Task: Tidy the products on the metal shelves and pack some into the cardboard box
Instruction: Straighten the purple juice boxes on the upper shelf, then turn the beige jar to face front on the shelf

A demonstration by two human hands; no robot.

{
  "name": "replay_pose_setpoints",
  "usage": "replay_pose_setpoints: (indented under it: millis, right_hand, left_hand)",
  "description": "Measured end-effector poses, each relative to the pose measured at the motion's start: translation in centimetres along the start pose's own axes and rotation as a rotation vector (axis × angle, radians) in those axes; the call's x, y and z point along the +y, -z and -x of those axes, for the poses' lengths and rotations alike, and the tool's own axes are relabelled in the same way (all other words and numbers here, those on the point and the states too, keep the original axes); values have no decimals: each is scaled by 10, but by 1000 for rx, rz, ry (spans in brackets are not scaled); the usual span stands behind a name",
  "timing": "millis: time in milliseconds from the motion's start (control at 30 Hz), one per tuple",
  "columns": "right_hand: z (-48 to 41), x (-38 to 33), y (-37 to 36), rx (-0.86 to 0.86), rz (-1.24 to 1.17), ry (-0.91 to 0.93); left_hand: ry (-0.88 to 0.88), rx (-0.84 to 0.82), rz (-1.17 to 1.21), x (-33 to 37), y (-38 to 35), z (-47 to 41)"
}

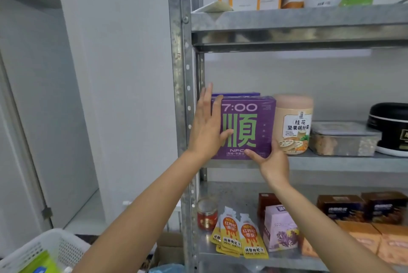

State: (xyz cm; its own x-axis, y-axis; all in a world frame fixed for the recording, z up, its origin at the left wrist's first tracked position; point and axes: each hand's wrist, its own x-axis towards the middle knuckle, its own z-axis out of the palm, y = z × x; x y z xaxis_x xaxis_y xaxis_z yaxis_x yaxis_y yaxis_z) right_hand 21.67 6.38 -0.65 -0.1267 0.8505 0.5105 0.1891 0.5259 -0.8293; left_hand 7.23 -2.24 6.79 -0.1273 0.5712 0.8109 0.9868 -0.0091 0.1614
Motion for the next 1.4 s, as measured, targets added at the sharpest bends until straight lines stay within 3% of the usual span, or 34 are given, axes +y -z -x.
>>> replay_pose_setpoints:
  millis: [67, 267, 800, 967, 1033, 1167, 1233, 1400]
  right_hand:
    - [-2, 0, -2, 2, 21, 23]
    - [3, -1, -14, 156, 127, 100]
    - [-8, 7, -26, 109, 208, 95]
    - [-4, 11, -14, 0, 182, 177]
    - [-4, 12, -5, 78, 219, 233]
    - [-22, -4, 24, 475, 237, 334]
    - [-42, -16, 42, 567, 222, 360]
    - [-97, -44, 71, 297, 233, 281]
  left_hand:
    - [-64, -4, -139, -2, 4, -6]
    - [-120, -3, -267, -3, 4, -16]
    - [-101, 26, -197, -26, -13, -31]
    - [-94, -19, -197, -24, -10, -29]
    - [-103, -30, -211, -24, -8, -29]
    - [-110, -63, -280, -21, -6, -26]
    - [-103, -89, -309, -15, -8, -26]
    - [-59, -117, -385, 2, -11, -33]
